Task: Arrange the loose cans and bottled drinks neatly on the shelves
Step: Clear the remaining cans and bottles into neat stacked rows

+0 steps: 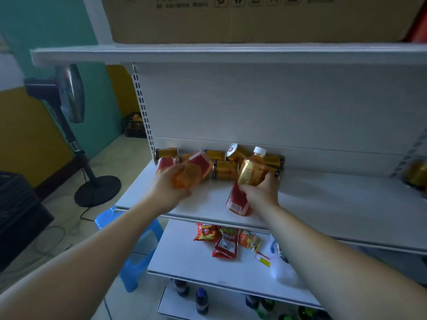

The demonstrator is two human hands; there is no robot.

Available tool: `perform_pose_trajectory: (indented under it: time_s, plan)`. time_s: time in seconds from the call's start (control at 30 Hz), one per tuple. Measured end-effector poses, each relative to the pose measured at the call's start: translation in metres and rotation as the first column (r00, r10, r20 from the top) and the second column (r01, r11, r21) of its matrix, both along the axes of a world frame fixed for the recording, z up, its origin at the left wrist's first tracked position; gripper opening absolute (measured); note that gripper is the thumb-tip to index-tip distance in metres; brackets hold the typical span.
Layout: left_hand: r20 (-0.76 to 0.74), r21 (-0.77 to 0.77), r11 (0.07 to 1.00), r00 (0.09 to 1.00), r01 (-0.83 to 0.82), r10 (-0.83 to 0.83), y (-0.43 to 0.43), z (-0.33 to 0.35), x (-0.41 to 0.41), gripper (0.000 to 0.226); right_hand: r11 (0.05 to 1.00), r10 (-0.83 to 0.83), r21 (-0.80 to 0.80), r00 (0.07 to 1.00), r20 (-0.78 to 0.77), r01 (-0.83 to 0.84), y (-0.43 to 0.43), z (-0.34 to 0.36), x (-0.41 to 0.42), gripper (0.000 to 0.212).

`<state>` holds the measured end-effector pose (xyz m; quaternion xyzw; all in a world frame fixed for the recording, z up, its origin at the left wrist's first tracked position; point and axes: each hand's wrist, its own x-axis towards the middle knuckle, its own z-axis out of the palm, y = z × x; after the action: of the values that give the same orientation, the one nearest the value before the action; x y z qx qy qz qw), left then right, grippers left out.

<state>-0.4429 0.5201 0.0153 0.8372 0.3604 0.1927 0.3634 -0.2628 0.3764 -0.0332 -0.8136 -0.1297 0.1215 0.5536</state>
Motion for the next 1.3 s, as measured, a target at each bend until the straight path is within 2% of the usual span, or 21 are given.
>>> perform_pose_trajectory:
  time_s: [0.1, 0.23, 0.47, 0.53, 0.6, 0.67, 0.77, 0.87, 1.0, 1.1, 1.17, 1.3]
  plan:
    - [-0.233, 0.090, 0.975, 0.956, 0.204, -0.179, -0.032, 0.002, 0.033, 0.071, 1.000, -0.006, -0.027, 0.990, 0.141, 0.010, -0.035, 0.004, 0.013, 0.071]
    - [-0.359, 0.060, 0.932, 0.879, 0.357, -0.314, -0.069, 0.001, 0.076, 0.065, 0.999, -0.040, -0.014, 0.967, 0.253, 0.045, -0.086, 0.002, 0.032, 0.075]
    - [-0.385, 0.139, 0.902, 0.861, 0.410, -0.332, -0.107, 0.024, 0.136, 0.060, 0.997, -0.048, 0.068, 0.969, 0.243, 0.032, -0.136, -0.027, 0.084, 0.068]
    - [-0.379, 0.165, 0.893, 0.863, 0.419, -0.334, -0.112, 0.030, 0.148, 0.066, 0.998, -0.001, 0.058, 0.978, 0.209, -0.012, -0.146, -0.011, 0.074, 0.075]
    - [-0.311, 0.161, 0.909, 0.894, 0.384, -0.322, -0.117, 0.031, 0.156, 0.070, 0.996, 0.088, 0.019, 0.984, 0.158, -0.092, -0.153, -0.011, 0.074, 0.084]
    - [-0.178, 0.117, 0.940, 0.938, 0.321, -0.298, -0.120, 0.024, 0.164, 0.065, 0.987, 0.161, 0.008, 0.981, 0.104, -0.163, -0.156, -0.014, 0.076, 0.085]
    - [0.008, 0.008, 0.967, 0.966, 0.257, -0.257, -0.124, 0.006, 0.177, 0.049, 0.983, 0.175, 0.035, 0.980, 0.100, -0.179, -0.157, -0.019, 0.079, 0.080]
    - [0.118, -0.144, 0.949, 0.957, 0.281, -0.265, -0.132, -0.004, 0.184, 0.056, 0.985, 0.162, 0.040, 0.982, 0.100, -0.167, -0.157, -0.016, 0.079, 0.069]
    - [0.194, -0.207, 0.893, 0.911, 0.401, -0.364, -0.141, -0.015, 0.184, 0.088, 0.995, 0.077, 0.048, 0.991, 0.114, -0.082, -0.166, -0.016, 0.074, 0.061]
    - [0.287, -0.192, 0.914, 0.911, 0.357, -0.296, -0.141, -0.023, 0.182, 0.084, 0.998, -0.024, 0.065, 0.995, 0.101, 0.017, -0.187, -0.016, 0.065, 0.058]
    - [0.298, -0.201, 0.900, 0.900, 0.386, -0.319, -0.149, -0.027, 0.180, 0.082, 0.990, -0.109, 0.098, 0.992, 0.070, 0.101, -0.208, -0.015, 0.055, 0.061]
    - [0.395, -0.301, 0.788, 0.823, 0.537, -0.409, -0.198, -0.025, 0.172, 0.086, 0.951, -0.275, 0.159, 0.960, 0.047, 0.265, -0.256, -0.004, 0.031, 0.061]
